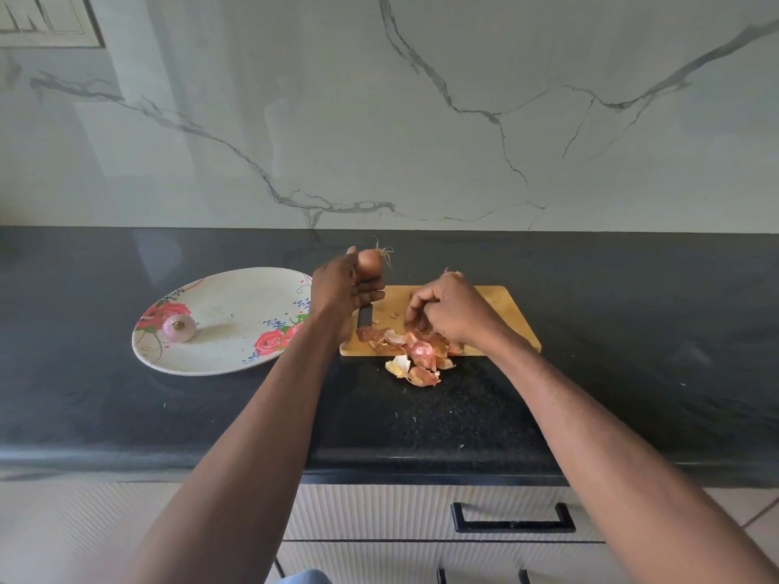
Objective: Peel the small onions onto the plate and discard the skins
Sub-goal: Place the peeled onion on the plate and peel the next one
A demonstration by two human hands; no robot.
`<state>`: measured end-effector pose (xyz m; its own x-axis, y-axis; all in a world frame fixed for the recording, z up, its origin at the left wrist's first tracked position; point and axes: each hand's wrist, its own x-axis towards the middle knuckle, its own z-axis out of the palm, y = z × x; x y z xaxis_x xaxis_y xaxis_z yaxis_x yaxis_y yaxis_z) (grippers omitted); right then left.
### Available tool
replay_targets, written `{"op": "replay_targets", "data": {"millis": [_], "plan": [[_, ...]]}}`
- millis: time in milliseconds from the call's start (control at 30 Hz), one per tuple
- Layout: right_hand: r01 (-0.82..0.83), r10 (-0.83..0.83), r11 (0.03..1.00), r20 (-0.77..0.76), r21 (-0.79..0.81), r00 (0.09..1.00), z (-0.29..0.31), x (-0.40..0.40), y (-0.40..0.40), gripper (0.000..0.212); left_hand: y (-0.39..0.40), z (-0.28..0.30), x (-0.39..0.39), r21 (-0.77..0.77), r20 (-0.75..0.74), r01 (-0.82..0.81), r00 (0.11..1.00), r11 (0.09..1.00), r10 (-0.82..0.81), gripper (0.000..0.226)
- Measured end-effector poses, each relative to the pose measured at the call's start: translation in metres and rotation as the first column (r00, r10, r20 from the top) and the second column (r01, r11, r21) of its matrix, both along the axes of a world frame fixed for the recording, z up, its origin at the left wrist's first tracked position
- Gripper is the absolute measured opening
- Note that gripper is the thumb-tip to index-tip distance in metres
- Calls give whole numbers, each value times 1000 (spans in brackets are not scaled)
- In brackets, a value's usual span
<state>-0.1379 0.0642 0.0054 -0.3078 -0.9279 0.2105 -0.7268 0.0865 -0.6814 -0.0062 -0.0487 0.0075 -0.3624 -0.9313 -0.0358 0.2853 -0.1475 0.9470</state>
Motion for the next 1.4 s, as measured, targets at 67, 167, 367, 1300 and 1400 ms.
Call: {"op": "replay_targets", "data": {"millis": [67,167,367,1300,1400], "plan": [[60,-52,993,74,-105,996,3,-1,0,44,3,3,4,73,-93,148,986,986,-141,26],[92,-5,958,305,-273,952,6,-4,1,10,10,5,4,77,-144,318,941,945,-305,33],[202,-10,904,455,-377,890,4,-8,0,18,17,4,-2,50,-109,475,877,878,-468,18],[227,-17,912,524,-340,852,5,-2,1,23,8,7,-5,153,-426,381,858,912,-287,29],[120,46,945,488,-303,872,4,1,0,28,5,4,-5,119,-378,329,888,937,-264,35]]}}
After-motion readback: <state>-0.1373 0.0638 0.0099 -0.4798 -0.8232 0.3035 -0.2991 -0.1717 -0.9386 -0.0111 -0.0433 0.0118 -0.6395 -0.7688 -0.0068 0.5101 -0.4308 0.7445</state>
